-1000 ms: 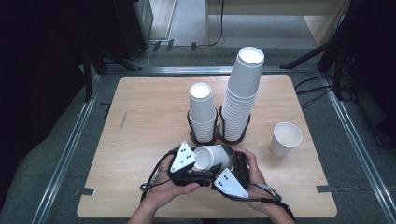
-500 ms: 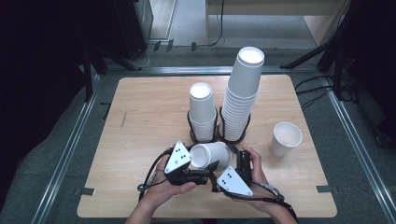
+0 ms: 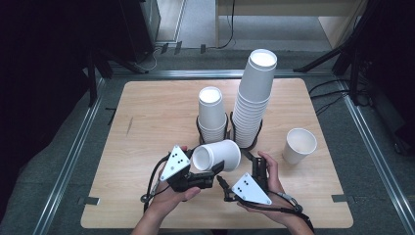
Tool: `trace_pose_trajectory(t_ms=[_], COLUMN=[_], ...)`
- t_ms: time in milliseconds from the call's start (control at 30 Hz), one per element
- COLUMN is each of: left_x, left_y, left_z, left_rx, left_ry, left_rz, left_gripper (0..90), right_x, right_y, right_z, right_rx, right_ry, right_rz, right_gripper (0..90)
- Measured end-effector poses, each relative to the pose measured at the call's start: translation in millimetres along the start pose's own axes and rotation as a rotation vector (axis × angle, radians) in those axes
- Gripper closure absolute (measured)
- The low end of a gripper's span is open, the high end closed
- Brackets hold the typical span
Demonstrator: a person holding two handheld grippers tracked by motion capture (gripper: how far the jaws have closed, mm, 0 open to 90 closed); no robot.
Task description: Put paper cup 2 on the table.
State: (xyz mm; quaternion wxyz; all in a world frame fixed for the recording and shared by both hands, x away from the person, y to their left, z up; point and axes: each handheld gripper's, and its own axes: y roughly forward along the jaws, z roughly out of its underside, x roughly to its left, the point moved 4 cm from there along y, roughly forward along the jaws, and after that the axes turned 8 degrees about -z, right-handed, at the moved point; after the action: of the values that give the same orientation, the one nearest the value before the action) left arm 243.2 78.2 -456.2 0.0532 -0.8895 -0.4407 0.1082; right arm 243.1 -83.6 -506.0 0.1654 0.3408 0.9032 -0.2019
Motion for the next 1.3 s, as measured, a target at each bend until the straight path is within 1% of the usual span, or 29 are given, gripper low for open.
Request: trace_pose_trajectory(t_ms=[67, 133, 167, 267, 333, 433, 500, 533, 567, 600, 633, 667, 733, 800, 900, 933, 1000, 1033, 1133, 1233, 1300], left_x=[2.4, 4.1, 5.1, 8.1, 9.6, 11.0, 11.5, 11.7, 11.9, 11.9, 11.9, 11.8, 11.3, 11.2, 11.8, 12.0, 12.0, 11.9, 11.4, 10.6, 9.7], left_y=[-1.7, -2.2, -2.3, -3.0, -3.5, -4.4, -4.9, -5.1, -5.1, -5.1, -5.3, -5.6, -5.9, -6.0, -5.7, -5.7, -5.4, -5.3, -5.2, -4.8, -4.5], left_z=[-2.2, -3.0, -3.1, -3.7, -4.2, -5.2, -5.6, -5.7, -5.8, -5.8, -5.9, -5.9, -6.1, -6.2, -5.8, -5.7, -5.2, -5.1, -5.0, -4.9, -4.7], left_rx=[-0.045, -0.066, -0.073, -0.099, -0.115, -0.133, -0.141, -0.145, -0.151, -0.151, -0.153, -0.160, -0.167, -0.173, -0.178, -0.179, -0.178, -0.178, -0.178, -0.178, -0.178], left_ry=[-0.023, -0.030, -0.031, -0.060, -0.068, -0.071, -0.076, -0.075, -0.072, -0.071, -0.072, -0.074, -0.076, -0.071, -0.075, -0.075, -0.079, -0.079, -0.081, -0.079, -0.077], left_rz=[-0.011, -0.024, -0.032, -0.036, -0.044, -0.055, -0.053, -0.056, -0.063, -0.063, -0.061, -0.062, -0.057, -0.062, -0.063, -0.063, -0.058, -0.058, -0.056, -0.054, -0.053], left_gripper=[21.4, 21.4, 21.4, 21.5, 21.5, 21.5, 21.5, 21.5, 21.5, 21.5, 21.5, 21.5, 21.5, 21.5, 21.5, 21.5, 21.5, 21.5, 21.5, 21.5, 21.5], right_x=[-0.8, -1.9, -1.9, -2.6, -3.0, -3.7, -4.6, -5.0, -5.6, -7.0, -7.9, -9.1, -12.2, -14.9, -19.0, -20.9, -23.6, -25.3, -27.4, -27.1, -26.0], right_y=[-1.1, -2.7, -3.2, -4.6, -5.4, -6.5, -7.4, -7.8, -8.1, -8.5, -8.9, -9.2, -10.2, -11.7, -14.0, -15.2, -17.1, -18.2, -18.8, -18.4, -17.8], right_z=[-2.0, -4.7, -5.5, -7.1, -7.5, -7.9, -7.8, -7.6, -7.3, -7.2, -7.3, -7.3, -6.7, -6.6, -7.0, -7.4, -8.3, -8.6, -7.3, -6.1, -6.6], right_rx=[-0.005, -0.012, -0.014, -0.013, -0.010, -0.007, -0.009, -0.007, -0.003, -0.005, -0.011, -0.017, -0.026, -0.035, -0.050, -0.057, -0.077, -0.084, -0.074, -0.068, -0.070], right_ry=[0.013, 0.026, 0.035, 0.046, 0.057, 0.079, 0.103, 0.121, 0.152, 0.202, 0.231, 0.273, 0.330, 0.366, 0.417, 0.441, 0.466, 0.473, 0.443, 0.445, 0.459], right_rz=[0.006, 0.010, 0.009, 0.014, 0.016, 0.025, 0.027, 0.026, 0.025, 0.021, 0.017, 0.013, 0.011, 0.014, 0.013, 0.017, 0.017, 0.018, 0.043, 0.037, 0.020], right_gripper=[0.0, 0.0, 0.0, 0.0, 0.0, 0.0, 0.0, 0.0, 0.0, 0.0, 0.0, 0.0, 0.0, 0.1, 0.7, 2.2, 6.7, 7.1, 7.1, 7.1, 7.1])
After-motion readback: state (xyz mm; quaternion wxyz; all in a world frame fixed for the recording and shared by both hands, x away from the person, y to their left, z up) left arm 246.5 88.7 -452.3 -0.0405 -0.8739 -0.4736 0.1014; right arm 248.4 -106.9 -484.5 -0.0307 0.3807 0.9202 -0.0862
